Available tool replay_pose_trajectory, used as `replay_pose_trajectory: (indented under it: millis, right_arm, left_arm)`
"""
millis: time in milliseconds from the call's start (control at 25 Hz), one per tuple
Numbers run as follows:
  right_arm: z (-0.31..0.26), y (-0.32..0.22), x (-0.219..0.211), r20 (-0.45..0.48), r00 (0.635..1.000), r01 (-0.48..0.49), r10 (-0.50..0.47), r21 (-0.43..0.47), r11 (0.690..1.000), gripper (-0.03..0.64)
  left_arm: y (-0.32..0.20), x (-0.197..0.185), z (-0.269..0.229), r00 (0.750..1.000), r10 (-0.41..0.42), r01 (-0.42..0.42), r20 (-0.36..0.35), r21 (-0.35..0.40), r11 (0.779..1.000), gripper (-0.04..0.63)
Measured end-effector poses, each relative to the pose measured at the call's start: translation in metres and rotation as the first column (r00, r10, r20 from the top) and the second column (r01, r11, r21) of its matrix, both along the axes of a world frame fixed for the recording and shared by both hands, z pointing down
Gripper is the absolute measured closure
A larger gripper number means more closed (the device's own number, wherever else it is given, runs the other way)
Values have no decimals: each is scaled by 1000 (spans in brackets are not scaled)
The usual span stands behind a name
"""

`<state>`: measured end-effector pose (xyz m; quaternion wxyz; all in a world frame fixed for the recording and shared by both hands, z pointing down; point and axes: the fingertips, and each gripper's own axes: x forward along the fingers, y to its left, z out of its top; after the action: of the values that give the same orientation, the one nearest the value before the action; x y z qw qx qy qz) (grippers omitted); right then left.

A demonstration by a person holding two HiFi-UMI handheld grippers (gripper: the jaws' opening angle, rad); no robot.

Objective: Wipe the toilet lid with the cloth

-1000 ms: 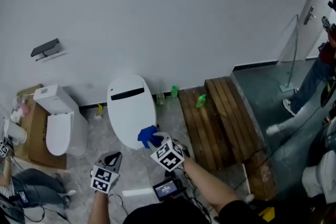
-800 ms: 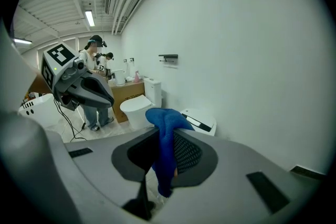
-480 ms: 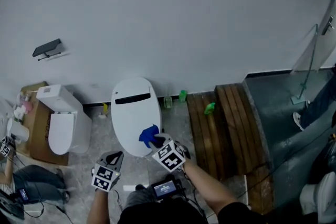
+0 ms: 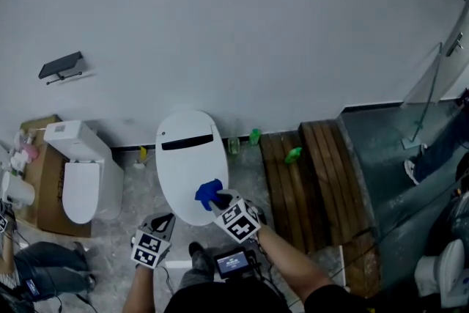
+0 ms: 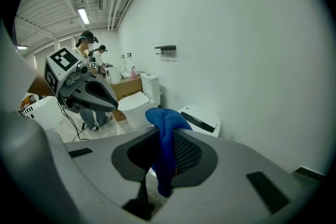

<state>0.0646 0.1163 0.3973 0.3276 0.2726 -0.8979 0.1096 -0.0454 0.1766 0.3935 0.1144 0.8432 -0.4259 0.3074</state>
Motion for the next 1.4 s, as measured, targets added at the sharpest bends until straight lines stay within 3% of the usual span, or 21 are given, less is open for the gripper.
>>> replay_pose_trajectory:
  millis: [240,520,960,1120,1400]
  right_arm:
    - [-5,-26,-43,-23,999,-41,41,10,999,548]
    - [5,-39,-56,-38,997,-61,60,-16,998,548]
    - [15,-66,-45,-38,999,21,-22,-41,999,548]
    - [26,-74,-43,-35,997,66,-67,-50,997,548]
    - [67,-84,-68,-60,989,127,-132,-86,988,548]
  left_arm:
    - [-34,-36,-5,998,31,-30,-55,20,999,584]
    - [-57,-42,9,995,69,-69,-65,1,998,584]
    - [-74,-24,15,997,14,-17,-75,-35,999,584]
    - [-77,-19,22,997,-52,49,-59,-54,997,584]
    - [-81,-17,54,990,-110,102,-87,-86,991,584]
